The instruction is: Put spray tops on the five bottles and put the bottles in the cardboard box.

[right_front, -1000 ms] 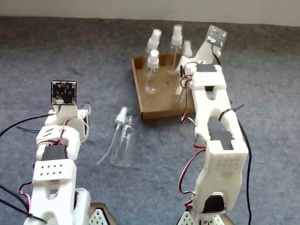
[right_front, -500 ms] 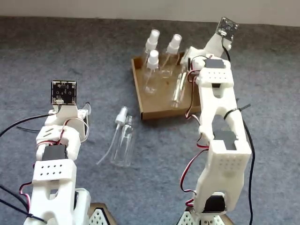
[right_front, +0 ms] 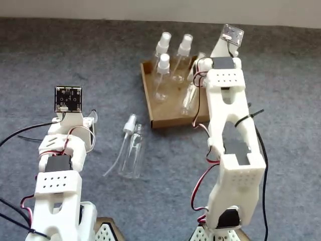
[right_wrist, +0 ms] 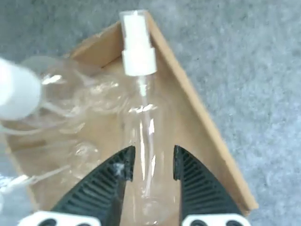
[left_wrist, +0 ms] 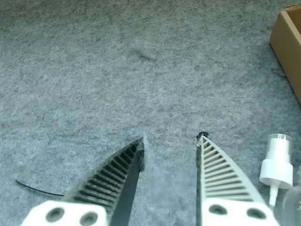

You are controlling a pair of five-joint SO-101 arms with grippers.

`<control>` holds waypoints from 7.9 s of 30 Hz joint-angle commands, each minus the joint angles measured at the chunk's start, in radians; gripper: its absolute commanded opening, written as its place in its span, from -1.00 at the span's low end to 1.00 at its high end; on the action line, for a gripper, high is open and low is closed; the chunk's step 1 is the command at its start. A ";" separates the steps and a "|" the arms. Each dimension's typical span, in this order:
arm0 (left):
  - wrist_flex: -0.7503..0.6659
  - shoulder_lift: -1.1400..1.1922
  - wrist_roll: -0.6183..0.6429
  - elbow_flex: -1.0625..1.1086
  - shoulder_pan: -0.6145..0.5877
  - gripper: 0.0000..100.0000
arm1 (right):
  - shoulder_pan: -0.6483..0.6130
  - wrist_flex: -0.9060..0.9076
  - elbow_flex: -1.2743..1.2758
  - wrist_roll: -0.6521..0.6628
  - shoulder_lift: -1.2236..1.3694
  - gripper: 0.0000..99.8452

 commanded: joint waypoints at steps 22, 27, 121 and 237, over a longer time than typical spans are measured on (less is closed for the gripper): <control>-0.020 -0.002 0.011 -0.005 0.019 -0.65 | -0.067 -0.044 -0.019 0.091 0.064 -0.41; -0.020 -0.002 0.011 -0.005 0.019 -0.65 | -0.065 -0.082 -0.021 0.091 0.111 -0.41; -0.020 -0.002 0.011 -0.005 0.021 -0.65 | -0.030 0.567 0.222 0.391 -0.584 -0.99; -0.020 -0.004 0.008 0.105 -0.025 -0.65 | 0.406 -0.440 -1.078 0.872 1.095 -0.52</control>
